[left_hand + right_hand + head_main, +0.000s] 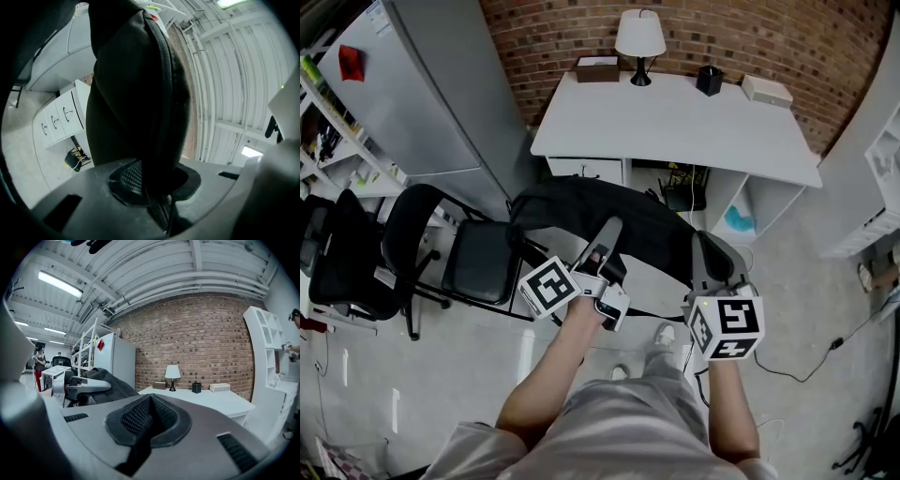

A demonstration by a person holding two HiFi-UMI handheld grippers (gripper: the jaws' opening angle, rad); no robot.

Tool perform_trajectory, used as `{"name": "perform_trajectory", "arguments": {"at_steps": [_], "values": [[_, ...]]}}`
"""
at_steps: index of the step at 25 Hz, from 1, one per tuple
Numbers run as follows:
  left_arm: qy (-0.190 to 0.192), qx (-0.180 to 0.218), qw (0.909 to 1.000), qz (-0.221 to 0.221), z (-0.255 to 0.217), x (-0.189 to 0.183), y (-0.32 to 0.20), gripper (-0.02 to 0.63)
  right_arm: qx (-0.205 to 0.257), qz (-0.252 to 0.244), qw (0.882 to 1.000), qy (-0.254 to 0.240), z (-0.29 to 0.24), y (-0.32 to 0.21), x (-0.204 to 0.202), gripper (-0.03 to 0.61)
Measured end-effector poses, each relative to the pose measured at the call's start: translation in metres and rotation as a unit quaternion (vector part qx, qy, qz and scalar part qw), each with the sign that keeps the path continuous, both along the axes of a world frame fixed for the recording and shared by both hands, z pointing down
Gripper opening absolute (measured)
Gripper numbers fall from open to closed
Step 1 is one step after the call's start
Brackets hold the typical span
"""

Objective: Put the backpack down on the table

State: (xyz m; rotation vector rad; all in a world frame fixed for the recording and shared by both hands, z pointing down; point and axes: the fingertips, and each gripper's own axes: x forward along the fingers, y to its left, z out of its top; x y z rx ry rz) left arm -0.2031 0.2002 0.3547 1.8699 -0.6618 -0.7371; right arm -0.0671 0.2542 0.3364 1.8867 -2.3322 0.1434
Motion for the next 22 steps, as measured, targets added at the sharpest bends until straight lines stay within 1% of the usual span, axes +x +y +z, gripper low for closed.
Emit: {"name": "perform_trajectory", "arguments": {"at_steps": [2, 5, 8, 13, 22], "values": [[-0.008, 0.002, 1.0, -0.004, 0.001, 0.006, -0.012, 0.063, 0.001, -0.003, 1.0, -0.001, 0.001, -0.014, 0.008, 0.0], [-0.004, -0.001, 1.0, -0.007, -0.001, 0.022, -0.03, 0.063, 0.001, -0.007, 1.0, -0.002, 0.001, -0.036, 0.024, 0.0], [-0.03, -0.002, 0.9994, -0.018, 0.003, 0.038, -0.051, 0.063, 0.002, -0.014, 1.0, -0.001, 0.0, -0.06, 0.043, 0.0], [-0.031, -0.007, 0.9991, -0.027, 0.001, 0.075, -0.082, 0.063, 0.001, -0.023, 1.0, 0.0, -0.002, -0.098, 0.08, 0.0], [-0.039, -0.01, 0.998, -0.049, -0.001, 0.127, -0.126, 0.063, 0.0, -0.046, 0.999, -0.003, -0.003, -0.15, 0.132, 0.0]]}}
